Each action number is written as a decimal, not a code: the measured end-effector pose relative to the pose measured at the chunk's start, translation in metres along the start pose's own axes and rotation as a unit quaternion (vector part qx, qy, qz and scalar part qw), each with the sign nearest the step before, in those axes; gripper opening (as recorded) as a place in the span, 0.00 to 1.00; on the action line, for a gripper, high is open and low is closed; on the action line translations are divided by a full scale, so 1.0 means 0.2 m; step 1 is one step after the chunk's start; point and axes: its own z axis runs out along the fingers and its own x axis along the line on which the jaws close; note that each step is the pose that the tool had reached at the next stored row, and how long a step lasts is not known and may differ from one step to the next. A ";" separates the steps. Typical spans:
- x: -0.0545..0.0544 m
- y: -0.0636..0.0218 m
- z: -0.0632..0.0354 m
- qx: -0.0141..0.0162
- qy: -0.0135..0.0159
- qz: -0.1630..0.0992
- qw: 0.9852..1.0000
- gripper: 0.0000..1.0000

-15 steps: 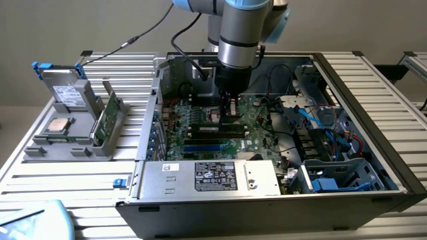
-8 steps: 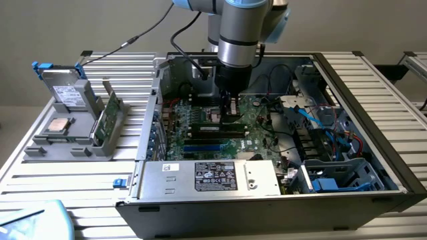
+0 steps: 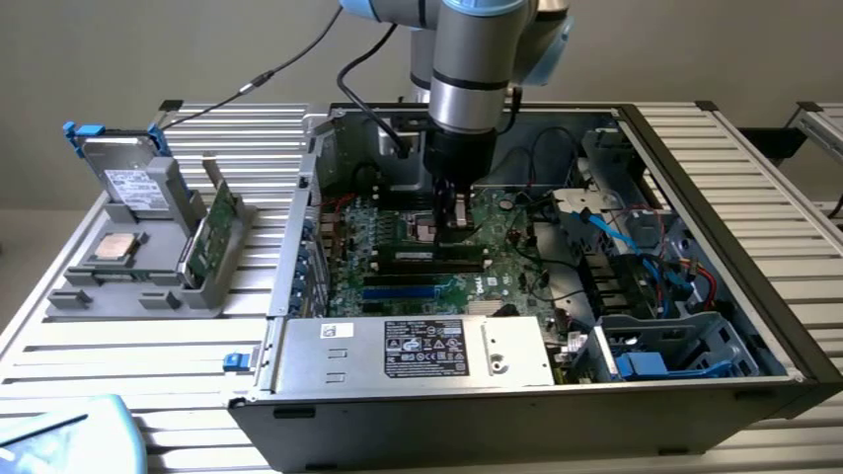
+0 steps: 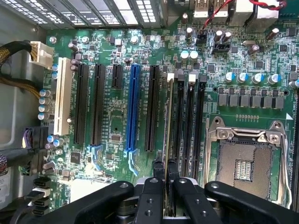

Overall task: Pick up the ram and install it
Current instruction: 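Insert the ram into the slot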

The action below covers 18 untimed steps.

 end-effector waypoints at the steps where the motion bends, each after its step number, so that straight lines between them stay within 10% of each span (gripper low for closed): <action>1: 0.00 0.000 0.002 0.000 0.001 0.000 1.000 0.14; 18: -0.02 -0.003 0.016 0.001 0.003 -0.001 1.000 0.14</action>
